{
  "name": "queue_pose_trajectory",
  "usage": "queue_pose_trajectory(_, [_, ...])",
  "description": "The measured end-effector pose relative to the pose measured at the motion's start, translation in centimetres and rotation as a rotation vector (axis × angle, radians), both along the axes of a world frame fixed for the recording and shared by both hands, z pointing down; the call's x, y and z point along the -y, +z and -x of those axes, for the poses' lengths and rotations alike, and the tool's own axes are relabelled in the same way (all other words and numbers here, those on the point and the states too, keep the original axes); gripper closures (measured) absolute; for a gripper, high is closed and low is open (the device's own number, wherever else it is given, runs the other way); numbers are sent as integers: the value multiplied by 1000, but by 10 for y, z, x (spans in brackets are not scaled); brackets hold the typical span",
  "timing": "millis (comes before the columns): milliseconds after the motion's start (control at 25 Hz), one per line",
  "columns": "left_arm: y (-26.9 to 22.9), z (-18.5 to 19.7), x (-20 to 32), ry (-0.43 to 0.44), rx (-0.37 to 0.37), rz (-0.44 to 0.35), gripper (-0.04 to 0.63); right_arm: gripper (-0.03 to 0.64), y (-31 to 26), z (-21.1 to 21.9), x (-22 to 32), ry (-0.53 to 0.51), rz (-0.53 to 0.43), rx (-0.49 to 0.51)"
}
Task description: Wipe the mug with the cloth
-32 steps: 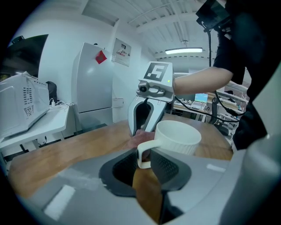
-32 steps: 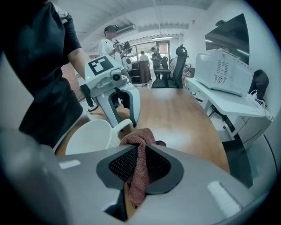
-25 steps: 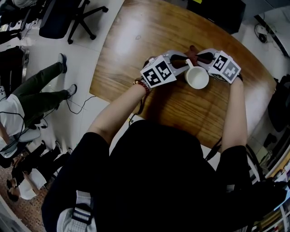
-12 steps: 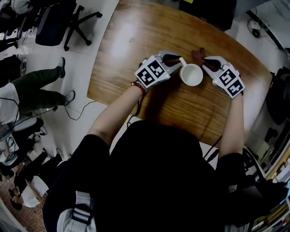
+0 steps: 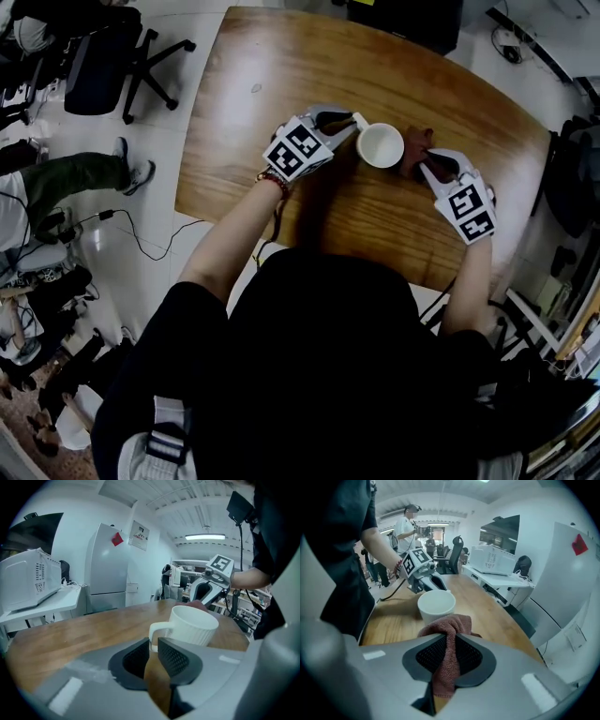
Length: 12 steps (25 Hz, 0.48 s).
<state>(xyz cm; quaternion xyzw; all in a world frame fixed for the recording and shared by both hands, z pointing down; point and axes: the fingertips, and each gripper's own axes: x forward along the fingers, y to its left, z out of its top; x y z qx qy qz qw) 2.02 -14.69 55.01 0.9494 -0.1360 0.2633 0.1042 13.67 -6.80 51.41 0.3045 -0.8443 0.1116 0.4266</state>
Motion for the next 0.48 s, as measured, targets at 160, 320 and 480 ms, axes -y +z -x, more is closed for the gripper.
queue_pose_trajectory(160, [-1,15,-3,-21,1,8,538,557,26,0,-30,86,27,-53])
queue_pose_trajectory(320, [-4,34,-11,-83,-14,24,538,557,59,3,-31,192,-30,-117])
queue_pose_trajectory(480, [-21,49,-26,-180,-89,16,555,547,68,2,-28,295,-61,-67])
